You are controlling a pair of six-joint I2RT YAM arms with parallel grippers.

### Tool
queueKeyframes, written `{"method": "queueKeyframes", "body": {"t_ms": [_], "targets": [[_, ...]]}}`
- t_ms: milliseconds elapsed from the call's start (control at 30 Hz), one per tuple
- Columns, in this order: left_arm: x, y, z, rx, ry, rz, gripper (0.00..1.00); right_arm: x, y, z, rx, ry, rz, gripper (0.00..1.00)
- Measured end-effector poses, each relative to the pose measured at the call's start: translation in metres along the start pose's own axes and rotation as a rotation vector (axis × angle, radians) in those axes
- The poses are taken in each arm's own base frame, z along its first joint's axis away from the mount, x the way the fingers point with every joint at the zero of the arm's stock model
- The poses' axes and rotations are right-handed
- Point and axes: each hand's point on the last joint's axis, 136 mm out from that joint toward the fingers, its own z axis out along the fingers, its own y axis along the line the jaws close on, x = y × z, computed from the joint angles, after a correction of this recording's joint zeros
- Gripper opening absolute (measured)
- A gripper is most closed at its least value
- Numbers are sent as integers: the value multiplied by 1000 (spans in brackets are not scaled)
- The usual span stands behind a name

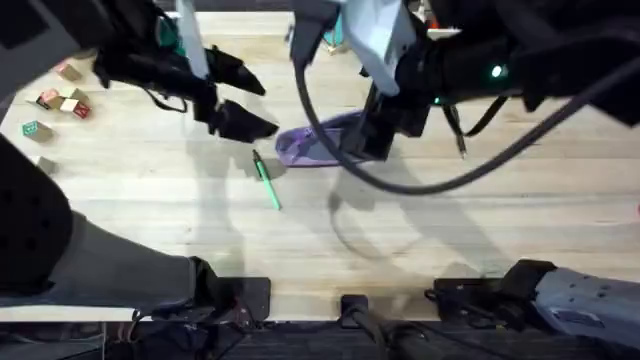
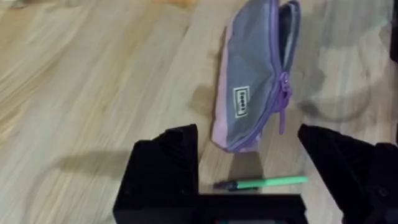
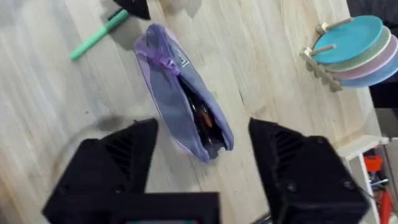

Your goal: Unzip the bag, pick up the pens from the table one at a time and place them inside, then zip the bag closed.

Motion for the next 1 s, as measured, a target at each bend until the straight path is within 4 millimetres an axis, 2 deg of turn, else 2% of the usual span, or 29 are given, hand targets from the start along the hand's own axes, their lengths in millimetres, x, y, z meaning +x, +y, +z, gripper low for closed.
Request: {"method": "queueKeyframes", "body": {"t_ms": [167,267,367,400,567,767,1000], "targets": [[-3,6,-21,-32,-10,-17,996,-2,-9,2,-42,19,34,596],[-5,1,-25,-17,-8,2,996,-3,-10,7,-71,45,42,360],[-9,-3,-27,-7,-16,41,996,-8,-12,10,-91,64,43,73],[-9,-3,-27,-6,-17,52,996,-11,-14,10,-95,66,44,42],[-11,-13,-30,12,-17,93,996,-21,-20,6,-107,78,41,28],[-26,-31,-44,-25,-20,189,995,-23,-22,2,-129,106,0,28],[-32,-37,-51,-56,-14,244,996,-4,-7,-4,-209,174,-161,27]]}}
